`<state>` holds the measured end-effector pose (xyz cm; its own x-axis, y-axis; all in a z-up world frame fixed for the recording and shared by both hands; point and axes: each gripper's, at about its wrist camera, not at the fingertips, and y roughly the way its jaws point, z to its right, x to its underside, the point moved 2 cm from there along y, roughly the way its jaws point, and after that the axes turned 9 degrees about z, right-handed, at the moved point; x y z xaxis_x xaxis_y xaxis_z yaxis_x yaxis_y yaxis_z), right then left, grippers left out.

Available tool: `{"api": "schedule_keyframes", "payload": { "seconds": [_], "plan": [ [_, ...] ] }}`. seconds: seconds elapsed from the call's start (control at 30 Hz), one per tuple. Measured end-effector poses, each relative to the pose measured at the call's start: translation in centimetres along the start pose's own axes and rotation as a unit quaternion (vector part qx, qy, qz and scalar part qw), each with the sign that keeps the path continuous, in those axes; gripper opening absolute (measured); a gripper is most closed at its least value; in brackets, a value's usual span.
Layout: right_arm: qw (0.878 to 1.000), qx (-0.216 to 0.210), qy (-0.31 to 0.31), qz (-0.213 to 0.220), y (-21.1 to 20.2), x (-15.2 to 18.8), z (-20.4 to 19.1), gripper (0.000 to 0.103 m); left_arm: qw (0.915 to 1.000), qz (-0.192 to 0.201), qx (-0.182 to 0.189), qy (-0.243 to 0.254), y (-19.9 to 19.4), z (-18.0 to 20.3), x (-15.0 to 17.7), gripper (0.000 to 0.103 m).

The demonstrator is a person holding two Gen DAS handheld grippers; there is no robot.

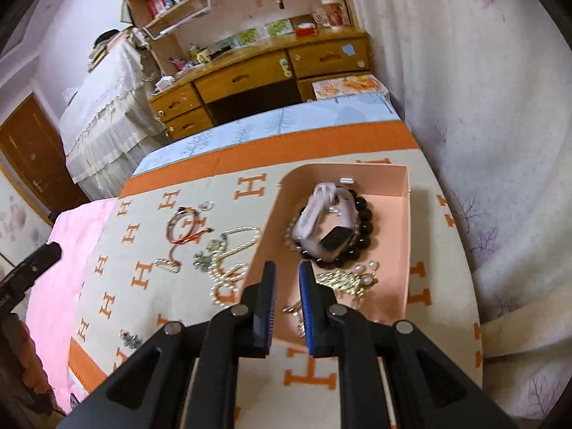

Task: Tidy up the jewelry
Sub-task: 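Place the watch and black bead bracelet into the peach tray with both grippers, then grasp the blue flower charm with the left gripper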

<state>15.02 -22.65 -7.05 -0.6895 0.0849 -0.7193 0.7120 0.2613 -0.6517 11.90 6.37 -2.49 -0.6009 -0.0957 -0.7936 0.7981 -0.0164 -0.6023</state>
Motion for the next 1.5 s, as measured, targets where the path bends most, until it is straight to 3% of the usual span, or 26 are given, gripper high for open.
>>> {"api": "schedule_keyframes", "payload": {
  "seconds": [0.2, 0.43, 0.77, 0.9, 1.07, 1.13, 1.2, 1.4, 1.5],
  "plan": [
    [0.998, -0.055, -0.015, 0.033, -2.7, 1.6, -2.9, 0.013, 0.9997, 0.001, -0.016, 0.018, -1.5, -0.5, 3.2, 0.085],
    [0.995, -0.056, -0.059, 0.055, -3.5, 3.7, -6.5, 0.013, 0.9996, -0.004, -0.022, 0.015, -2.8, -1.5, 6.3, 0.085],
    [0.995, -0.063, -0.067, 0.029, -1.7, 5.6, -8.8, 0.013, 0.9993, -0.034, -0.010, 0.011, -1.9, -2.4, 9.6, 0.085],
    [0.995, -0.061, -0.080, 0.015, -0.7, 6.7, -9.8, 0.013, 0.9982, -0.057, 0.017, -0.009, -0.8, -3.0, 10.8, 0.085],
    [0.994, -0.063, -0.092, -0.001, 0.1, 7.7, -10.6, 0.013, 0.9972, -0.058, 0.039, -0.027, 0.0, -3.5, 11.2, 0.085],
    [0.993, -0.063, -0.099, 0.002, 0.1, 7.9, -10.8, 0.013, 0.9966, -0.065, 0.044, -0.026, 0.5, -3.4, 11.4, 0.082],
    [0.993, -0.064, -0.103, 0.003, 0.2, 8.0, -10.8, 0.013, 0.9953, -0.078, 0.050, -0.028, 1.2, -3.2, 11.7, 0.070],
    [0.993, -0.066, -0.098, -0.007, 0.9, 8.2, -10.5, 0.013, 0.9912, -0.115, 0.054, -0.038, 3.3, -3.1, 12.5, 0.046],
    [0.993, -0.067, -0.093, -0.012, 1.3, 8.3, -10.2, 0.013, 0.9913, -0.116, 0.053, -0.033, 3.5, -2.8, 12.5, 0.044]
  ]
}}
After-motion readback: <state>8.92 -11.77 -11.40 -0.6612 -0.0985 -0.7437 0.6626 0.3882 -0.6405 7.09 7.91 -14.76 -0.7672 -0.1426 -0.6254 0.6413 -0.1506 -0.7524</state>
